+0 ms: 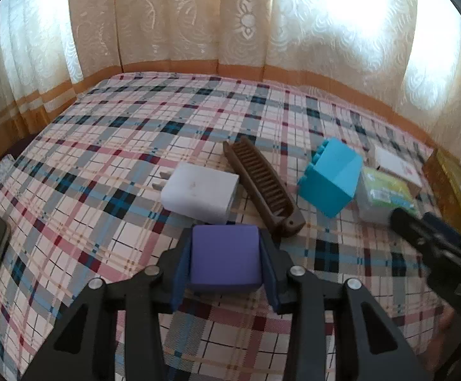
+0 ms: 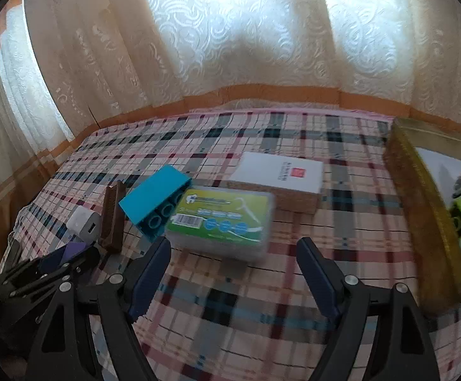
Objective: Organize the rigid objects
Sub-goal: 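Grasp the purple block with the left tool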
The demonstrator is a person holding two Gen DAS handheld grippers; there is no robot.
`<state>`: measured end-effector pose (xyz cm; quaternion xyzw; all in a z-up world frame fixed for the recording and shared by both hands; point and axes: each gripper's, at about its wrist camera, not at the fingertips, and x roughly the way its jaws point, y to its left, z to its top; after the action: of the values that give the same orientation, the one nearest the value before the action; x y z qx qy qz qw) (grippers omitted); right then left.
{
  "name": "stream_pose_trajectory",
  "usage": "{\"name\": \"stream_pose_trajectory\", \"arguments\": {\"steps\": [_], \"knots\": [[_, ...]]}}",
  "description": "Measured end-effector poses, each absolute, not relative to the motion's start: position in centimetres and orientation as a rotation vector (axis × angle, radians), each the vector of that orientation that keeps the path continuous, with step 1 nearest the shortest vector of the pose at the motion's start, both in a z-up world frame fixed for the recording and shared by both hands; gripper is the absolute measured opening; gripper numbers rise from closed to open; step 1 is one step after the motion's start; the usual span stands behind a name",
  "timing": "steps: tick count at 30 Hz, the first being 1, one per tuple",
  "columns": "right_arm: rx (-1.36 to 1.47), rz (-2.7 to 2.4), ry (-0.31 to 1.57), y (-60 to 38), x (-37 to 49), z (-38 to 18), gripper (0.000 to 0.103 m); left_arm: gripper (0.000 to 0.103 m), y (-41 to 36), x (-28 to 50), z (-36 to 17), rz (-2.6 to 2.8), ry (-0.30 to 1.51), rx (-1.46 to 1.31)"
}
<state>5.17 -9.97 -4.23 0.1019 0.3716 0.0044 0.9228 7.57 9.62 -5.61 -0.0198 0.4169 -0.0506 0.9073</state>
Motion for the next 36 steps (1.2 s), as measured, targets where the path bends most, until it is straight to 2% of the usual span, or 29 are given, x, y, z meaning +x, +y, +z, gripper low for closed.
{"name": "stream_pose_trajectory", "arguments": {"steps": [7, 17, 18, 20, 23, 26, 31, 32, 33, 35, 36], "knots": [[0.209, -0.015, 0.821, -8.3, 7.9, -5.1, 0.083, 0.039, 11.7, 6.6, -3.4, -0.077, 0.724, -0.158], [0.109, -0.068, 0.87, -7.0, 10.2, -5.6, 0.082, 0.039, 13.2, 6.9, -3.7, -0.045, 0.728, -0.243], [0.097, -0.07, 0.871, -7.0, 10.2, -5.6, 0.078, 0.039, 13.2, 6.9, -3.7, -0.046, 0.726, -0.239], [0.074, -0.099, 0.866, -7.3, 10.1, -5.5, 0.042, 0.039, 13.1, 6.9, -3.7, -0.041, 0.719, -0.232], [0.123, -0.036, 0.845, -8.7, 9.3, -5.2, 0.026, 0.039, 13.0, 6.8, -3.7, -0.036, 0.709, -0.226], [0.206, 0.055, 0.825, -9.9, 8.3, -5.1, 0.016, 0.039, 13.2, 6.8, -3.6, -0.035, 0.698, -0.232], [0.245, 0.093, 0.706, -10.9, 6.5, -3.7, 0.017, 0.039, 13.6, 6.8, -3.7, -0.023, 0.7, -0.255], [0.217, 0.093, 0.669, -10.7, 6.2, -3.0, 0.02, 0.039, 13.8, 6.8, -3.6, -0.023, 0.696, -0.261], [0.19, 0.1, 0.66, -10.4, 6.2, -2.7, 0.025, 0.039, 13.8, 6.7, -3.6, -0.021, 0.693, -0.265], [0.115, 0.09, 0.668, -10.1, 6.4, -2.3, 0.064, 0.039, 13.9, 6.8, -3.5, -0.022, 0.693, -0.271], [0.097, 0.071, 0.662, -10.3, 6.4, -2.2, 0.069, 0.039, 13.9, 6.8, -3.5, -0.024, 0.695, -0.274]]}}
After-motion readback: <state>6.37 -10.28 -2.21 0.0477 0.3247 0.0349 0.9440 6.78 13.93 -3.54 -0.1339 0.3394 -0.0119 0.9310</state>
